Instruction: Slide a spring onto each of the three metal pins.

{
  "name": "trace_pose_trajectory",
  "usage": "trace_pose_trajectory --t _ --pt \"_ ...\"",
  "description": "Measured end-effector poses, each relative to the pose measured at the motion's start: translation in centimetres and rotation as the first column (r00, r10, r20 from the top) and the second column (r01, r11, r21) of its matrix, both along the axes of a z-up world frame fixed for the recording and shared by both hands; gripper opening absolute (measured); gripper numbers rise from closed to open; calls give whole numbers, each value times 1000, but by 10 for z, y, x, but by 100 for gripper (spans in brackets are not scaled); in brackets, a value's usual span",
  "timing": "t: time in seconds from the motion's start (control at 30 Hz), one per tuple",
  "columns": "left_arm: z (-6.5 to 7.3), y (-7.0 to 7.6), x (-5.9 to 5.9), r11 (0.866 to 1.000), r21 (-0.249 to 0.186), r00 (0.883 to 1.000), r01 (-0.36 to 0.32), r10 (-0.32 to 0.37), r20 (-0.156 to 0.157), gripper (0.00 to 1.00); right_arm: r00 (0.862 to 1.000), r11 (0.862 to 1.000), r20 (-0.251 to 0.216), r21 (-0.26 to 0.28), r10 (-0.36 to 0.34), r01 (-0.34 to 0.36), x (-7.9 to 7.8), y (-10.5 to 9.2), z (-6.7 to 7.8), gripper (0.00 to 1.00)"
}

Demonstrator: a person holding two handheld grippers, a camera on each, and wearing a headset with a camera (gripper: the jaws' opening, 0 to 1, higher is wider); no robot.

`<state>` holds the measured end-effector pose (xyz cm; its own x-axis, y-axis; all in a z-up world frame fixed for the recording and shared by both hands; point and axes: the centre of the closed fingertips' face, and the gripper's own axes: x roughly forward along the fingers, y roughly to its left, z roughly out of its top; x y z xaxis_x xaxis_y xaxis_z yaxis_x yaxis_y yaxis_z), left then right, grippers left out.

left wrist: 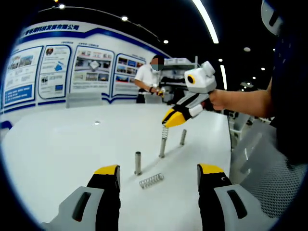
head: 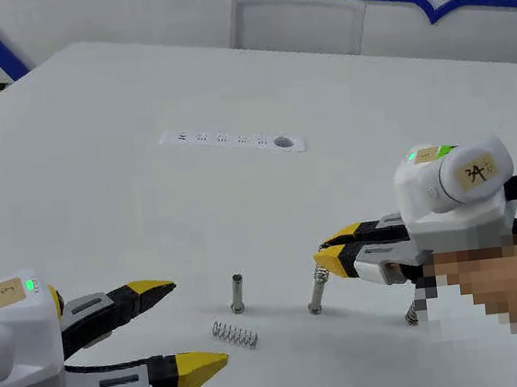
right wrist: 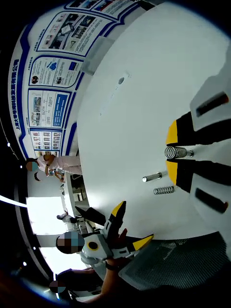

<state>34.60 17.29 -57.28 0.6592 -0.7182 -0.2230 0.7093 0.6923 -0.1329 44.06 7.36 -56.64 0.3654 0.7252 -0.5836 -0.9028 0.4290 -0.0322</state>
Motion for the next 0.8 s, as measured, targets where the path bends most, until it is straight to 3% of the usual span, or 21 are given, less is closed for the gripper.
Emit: trace_pose_trajectory --t 0.8 --pt "-1 -1 2 1000 2 1000 21 -21 -4 66 1000 999 -7 -34 0 0 -5 1 -40 12"
